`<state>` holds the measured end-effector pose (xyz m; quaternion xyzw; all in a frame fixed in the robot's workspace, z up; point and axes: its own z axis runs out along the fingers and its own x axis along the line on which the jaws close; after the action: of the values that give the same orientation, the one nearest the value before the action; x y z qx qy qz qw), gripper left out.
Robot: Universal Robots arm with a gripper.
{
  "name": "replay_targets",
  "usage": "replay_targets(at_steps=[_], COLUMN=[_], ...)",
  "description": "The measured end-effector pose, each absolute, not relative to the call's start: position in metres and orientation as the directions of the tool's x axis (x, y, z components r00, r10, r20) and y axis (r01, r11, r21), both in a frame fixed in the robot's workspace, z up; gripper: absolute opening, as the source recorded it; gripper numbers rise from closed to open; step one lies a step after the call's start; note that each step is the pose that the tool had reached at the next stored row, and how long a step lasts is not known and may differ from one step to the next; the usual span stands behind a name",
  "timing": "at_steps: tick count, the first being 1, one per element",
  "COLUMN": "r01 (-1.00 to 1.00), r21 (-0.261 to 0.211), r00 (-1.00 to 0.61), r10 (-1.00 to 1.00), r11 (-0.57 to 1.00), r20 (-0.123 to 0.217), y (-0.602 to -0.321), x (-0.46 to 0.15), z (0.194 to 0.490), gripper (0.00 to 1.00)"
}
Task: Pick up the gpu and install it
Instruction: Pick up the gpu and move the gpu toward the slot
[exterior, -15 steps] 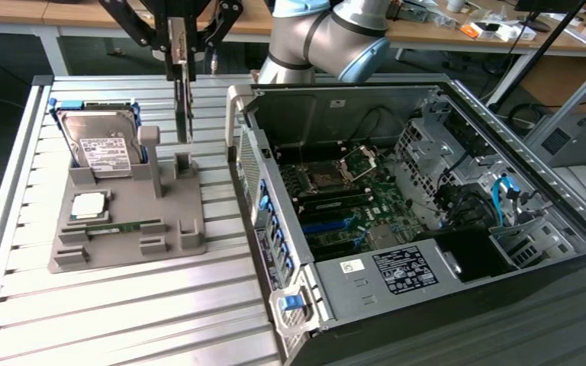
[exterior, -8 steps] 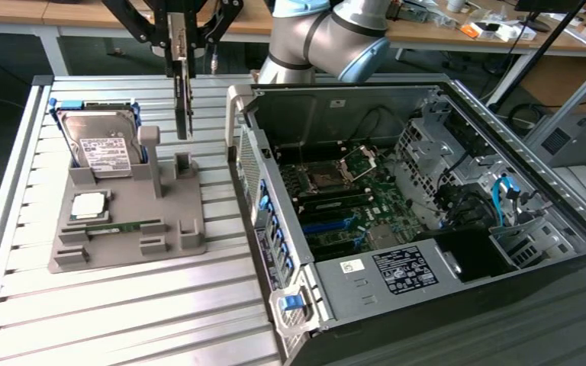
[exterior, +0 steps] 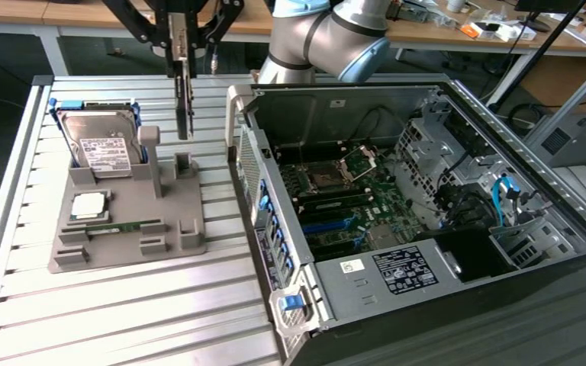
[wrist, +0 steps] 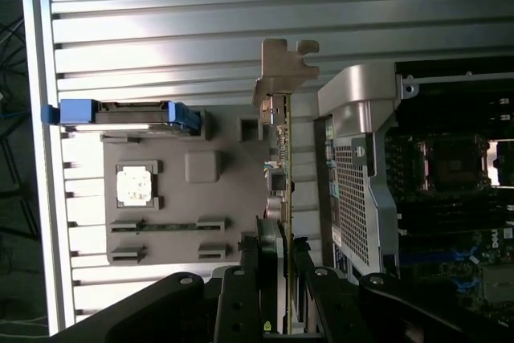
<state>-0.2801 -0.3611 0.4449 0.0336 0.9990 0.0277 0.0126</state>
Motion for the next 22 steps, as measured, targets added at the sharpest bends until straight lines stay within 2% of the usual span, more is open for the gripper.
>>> replay_targets(at_steps=[22], r01=[0.067], r21=[0.046], r00=[-0.997], r10=[0.068], r11=[0.997], r20=[-0.024], y=[-0.3611], x=[-0.2699], z=[0.4448], gripper=[0.27])
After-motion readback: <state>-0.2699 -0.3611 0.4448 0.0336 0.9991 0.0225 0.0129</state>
